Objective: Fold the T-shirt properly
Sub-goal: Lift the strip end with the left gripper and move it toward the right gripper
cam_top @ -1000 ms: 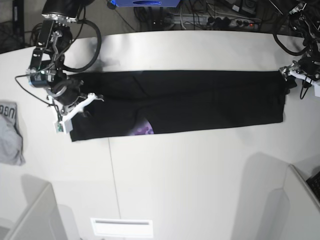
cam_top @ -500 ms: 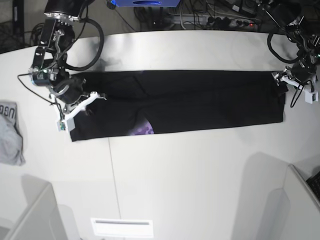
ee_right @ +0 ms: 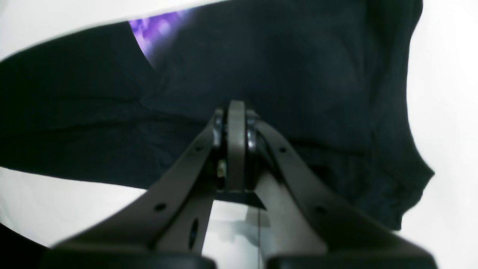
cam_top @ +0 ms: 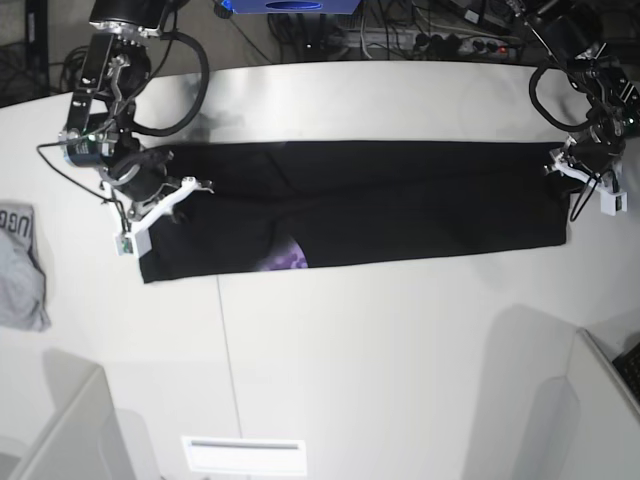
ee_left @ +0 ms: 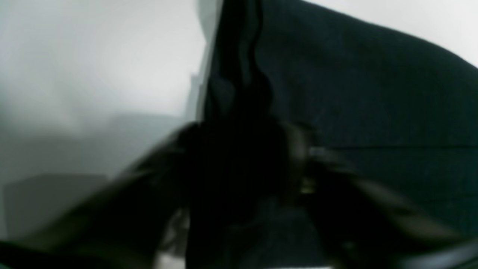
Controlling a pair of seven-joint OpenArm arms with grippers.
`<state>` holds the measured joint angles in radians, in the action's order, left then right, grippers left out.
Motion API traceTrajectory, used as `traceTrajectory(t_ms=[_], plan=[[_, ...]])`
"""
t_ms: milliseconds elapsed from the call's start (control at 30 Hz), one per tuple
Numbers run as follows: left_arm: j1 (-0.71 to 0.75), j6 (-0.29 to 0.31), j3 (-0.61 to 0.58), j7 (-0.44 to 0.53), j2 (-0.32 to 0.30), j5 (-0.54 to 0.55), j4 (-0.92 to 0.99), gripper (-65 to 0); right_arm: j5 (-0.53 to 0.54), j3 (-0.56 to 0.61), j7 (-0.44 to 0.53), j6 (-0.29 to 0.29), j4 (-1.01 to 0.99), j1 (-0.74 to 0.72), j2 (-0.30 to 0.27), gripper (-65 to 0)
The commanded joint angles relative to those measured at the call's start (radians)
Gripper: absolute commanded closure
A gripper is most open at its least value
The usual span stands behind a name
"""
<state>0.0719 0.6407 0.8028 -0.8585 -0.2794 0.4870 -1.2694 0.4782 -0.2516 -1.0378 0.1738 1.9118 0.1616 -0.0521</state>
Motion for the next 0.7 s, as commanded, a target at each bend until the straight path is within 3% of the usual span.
traceTrajectory(t_ms=[0, 100, 233, 433, 567, 667], plan=[[0.003, 0.006, -0.003, 0.0, -0.008, -0.007, -0.006, -16.0, 0.012, -0.007, 0.023, 0.003, 0.027, -0.013, -0.007, 0.0], [0.009, 0.005, -0.003, 0.008, -0.013, -0.007, -0.006, 0.0, 0.012, -0.007, 0.023, 0.003, 0.028, -0.007, -0.007, 0.0], [0.001, 0.005, 0.007, 0.011, -0.016, -0.007, -0.006, 0.0, 0.012, -0.005, 0.023, 0.003, 0.028, -0.003, -0.007, 0.0], [0.001, 0.005, 0.008, 0.012, -0.073, -0.007, -0.023, 0.0, 0.012, -0.002, 0.023, 0.003, 0.028, 0.008, -0.005, 0.0], [0.036, 0.003, 0.008, 0.069, -0.074, -0.007, -0.089, 0.0, 0.014, -0.007, 0.024, 0.003, 0.035, 0.019, 0.005, 0.0], [0.095, -0.038, 0.008, 0.107, -0.071, -0.007, -0.161, 0.0, 0.014, -0.008, 0.024, 0.003, 0.05, 0.022, 0.014, 0.0]])
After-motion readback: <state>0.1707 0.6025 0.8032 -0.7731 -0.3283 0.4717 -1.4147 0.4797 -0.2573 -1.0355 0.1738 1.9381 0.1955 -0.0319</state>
